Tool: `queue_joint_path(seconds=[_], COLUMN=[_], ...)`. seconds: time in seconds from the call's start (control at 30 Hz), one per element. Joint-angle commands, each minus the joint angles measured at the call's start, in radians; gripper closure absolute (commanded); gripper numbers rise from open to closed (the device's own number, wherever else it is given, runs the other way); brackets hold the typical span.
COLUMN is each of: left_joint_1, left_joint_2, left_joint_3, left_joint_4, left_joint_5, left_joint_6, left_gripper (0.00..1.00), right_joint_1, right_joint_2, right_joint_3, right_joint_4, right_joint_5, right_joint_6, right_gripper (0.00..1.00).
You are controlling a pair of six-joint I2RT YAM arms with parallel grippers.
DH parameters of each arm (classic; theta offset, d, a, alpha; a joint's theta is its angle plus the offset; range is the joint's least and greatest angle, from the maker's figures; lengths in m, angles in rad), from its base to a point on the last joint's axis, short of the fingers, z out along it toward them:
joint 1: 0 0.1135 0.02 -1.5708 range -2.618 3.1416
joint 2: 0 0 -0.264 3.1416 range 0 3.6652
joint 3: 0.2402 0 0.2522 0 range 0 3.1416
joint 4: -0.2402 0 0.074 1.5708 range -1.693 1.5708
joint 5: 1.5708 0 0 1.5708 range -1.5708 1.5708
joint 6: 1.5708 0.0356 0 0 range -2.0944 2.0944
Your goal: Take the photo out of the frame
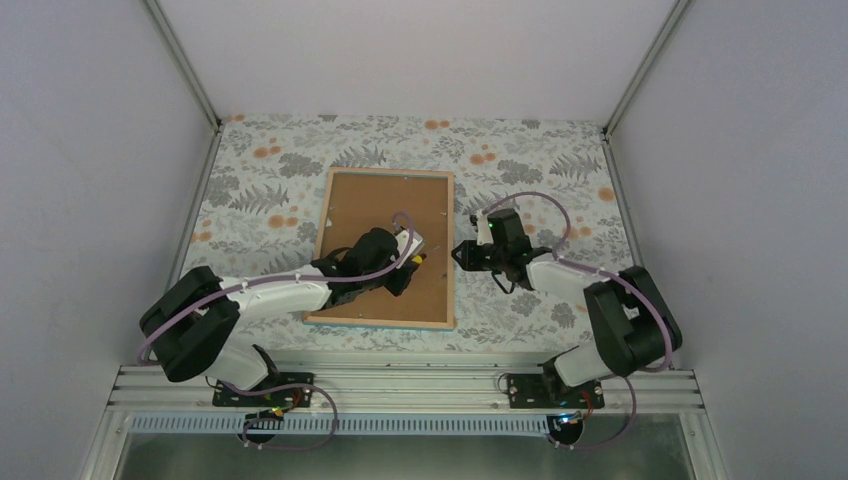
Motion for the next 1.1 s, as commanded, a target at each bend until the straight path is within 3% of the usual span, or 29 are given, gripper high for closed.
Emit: queue_joint_path(seconds=[0.0,0.37,1.07], left_joint_1=[0.003,-0.003,-0.082], left_joint_2=[0.01,0.036,0.076], left_joint_3=[0.032,0.025,0.045], left_joint_4=[-0.063,-0.089,-0.108], left_joint_5=[0.037,0.096,0.09], left_joint_6=[0.013,0.0,-0.024], left_gripper=[0.98,0.98,0.98], right_joint_1=[0.021,0.049,0.085], right_joint_2=[0.051,0.155,0.156], right_joint_3=[0.045,0.095,0.094], right_joint_4=[0.038,0.03,-0.004], right_joint_5=[-0.038,-0.007,0.111], right_joint_6=[-0.026,-0.026,-0.028], right_gripper=[0.75,0.75,0.95])
